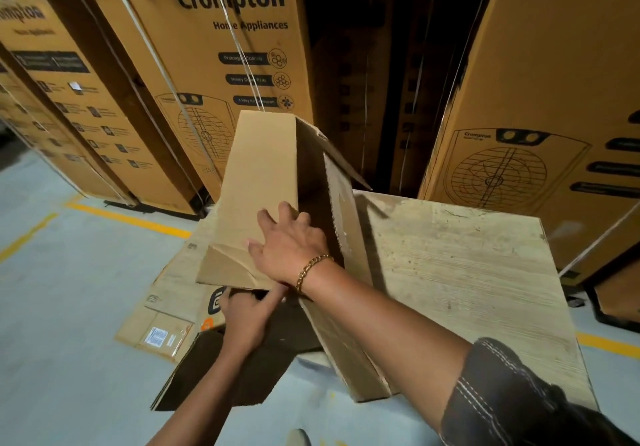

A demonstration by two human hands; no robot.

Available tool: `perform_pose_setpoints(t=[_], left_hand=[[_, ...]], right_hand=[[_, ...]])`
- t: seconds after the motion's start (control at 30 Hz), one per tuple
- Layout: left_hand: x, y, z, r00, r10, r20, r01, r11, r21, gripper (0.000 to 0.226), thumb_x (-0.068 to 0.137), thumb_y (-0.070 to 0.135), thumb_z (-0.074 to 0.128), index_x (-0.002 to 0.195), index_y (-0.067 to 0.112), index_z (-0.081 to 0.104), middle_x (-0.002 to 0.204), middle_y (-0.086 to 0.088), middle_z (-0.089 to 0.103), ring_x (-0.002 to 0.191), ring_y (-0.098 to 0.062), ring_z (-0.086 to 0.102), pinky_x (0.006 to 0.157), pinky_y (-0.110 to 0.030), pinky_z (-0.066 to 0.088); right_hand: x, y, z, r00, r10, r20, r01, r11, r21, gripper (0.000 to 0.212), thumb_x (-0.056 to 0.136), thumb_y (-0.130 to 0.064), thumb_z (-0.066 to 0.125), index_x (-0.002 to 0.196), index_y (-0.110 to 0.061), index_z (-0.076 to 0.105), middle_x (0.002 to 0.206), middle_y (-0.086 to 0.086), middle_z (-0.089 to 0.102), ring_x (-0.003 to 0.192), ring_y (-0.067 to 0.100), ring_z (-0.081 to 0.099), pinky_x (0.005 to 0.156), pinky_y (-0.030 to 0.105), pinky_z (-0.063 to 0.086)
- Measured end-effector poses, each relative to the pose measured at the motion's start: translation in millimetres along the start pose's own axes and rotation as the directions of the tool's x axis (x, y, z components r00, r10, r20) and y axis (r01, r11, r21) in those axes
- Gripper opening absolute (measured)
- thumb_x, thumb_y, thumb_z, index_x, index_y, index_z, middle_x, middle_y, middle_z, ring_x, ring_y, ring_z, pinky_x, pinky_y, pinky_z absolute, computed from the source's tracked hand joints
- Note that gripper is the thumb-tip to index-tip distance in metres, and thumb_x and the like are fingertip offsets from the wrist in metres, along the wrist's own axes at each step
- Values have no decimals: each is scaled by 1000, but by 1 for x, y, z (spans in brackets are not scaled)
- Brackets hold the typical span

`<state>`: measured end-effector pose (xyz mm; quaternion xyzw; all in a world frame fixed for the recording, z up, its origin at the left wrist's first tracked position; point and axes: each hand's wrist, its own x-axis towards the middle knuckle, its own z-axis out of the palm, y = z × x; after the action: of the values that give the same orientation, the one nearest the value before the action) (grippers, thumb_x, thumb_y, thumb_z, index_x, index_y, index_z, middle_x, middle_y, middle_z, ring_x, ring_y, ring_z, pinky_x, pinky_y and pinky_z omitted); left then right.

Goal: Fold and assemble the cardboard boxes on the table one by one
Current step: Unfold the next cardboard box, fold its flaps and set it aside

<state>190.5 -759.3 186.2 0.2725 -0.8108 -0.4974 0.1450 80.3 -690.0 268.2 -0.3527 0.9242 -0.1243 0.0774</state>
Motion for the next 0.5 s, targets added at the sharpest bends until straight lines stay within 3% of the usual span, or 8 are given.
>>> perform_pose_setpoints(t=[0.07, 0.13, 0.17, 0.23, 0.33, 0.4, 0.5], left_hand=[[0, -6, -19, 996, -40, -78, 28, 988, -149, 34, 71, 68, 55, 72, 41, 75, 70, 17, 72, 91, -28, 64, 97, -50, 44], [1, -7, -33, 981, -112, -156, 71, 966, -248, 46, 65, 69, 51, 76, 32, 75, 77, 9, 73, 89, -27, 63, 83, -41, 45], [2, -8, -40, 970, -154, -187, 98, 956, -278, 52, 60, 71, 49, 78, 27, 73, 81, 5, 71, 89, -28, 62, 78, -39, 43], [3, -7, -52, 959, -208, -192, 147, 946, -291, 57, 54, 72, 46, 80, 26, 69, 84, -2, 67, 84, -26, 60, 74, -36, 41], [2, -3, -60, 972, -195, -133, 160, 958, -238, 54, 63, 69, 51, 76, 21, 70, 78, -4, 68, 77, -23, 59, 73, -37, 42], [2, -1, -59, 973, -198, -116, 167, 958, -234, 45, 78, 59, 60, 72, 15, 70, 74, -5, 68, 74, -23, 59, 68, -36, 41], [5, -5, -55, 977, -188, -102, 163, 964, -212, 48, 74, 60, 57, 64, 14, 69, 68, -6, 66, 70, -22, 57, 66, -36, 39]], right_hand=[[6, 3, -8, 993, -91, 73, 75, 978, 195, 64, 96, -63, 40, 151, -32, 29, 152, 6, 29, 131, 37, 39, 94, 49, 42], [13, 20, -1, 997, -59, 40, 42, 937, 348, 58, 96, -65, 38, 146, -35, 39, 152, -2, 38, 135, 30, 41, 101, 48, 42], [16, 32, 9, 1000, 1, 24, -9, 940, 340, 57, 96, -65, 37, 145, -35, 41, 150, -2, 40, 135, 28, 42, 102, 48, 43], [18, 52, 32, 985, 123, 123, -145, 971, 188, 67, 93, -69, 41, 148, -32, 35, 153, 3, 36, 135, 33, 42, 101, 50, 45], [13, 64, 62, 933, 196, 301, -228, 971, 76, 88, 84, -60, 60, 154, -32, 16, 153, 12, 34, 126, 37, 51, 89, 44, 52], [11, 71, 72, 953, 182, 241, -215, 969, 120, 84, 86, -40, 63, 153, -31, 15, 141, 13, 46, 111, 33, 58, 75, 36, 52], [3, 93, 68, 976, 188, 112, -213, 931, 295, 76, 89, -28, 58, 154, -34, 19, 105, 2, 60, 77, 19, 59, 57, 27, 43]])
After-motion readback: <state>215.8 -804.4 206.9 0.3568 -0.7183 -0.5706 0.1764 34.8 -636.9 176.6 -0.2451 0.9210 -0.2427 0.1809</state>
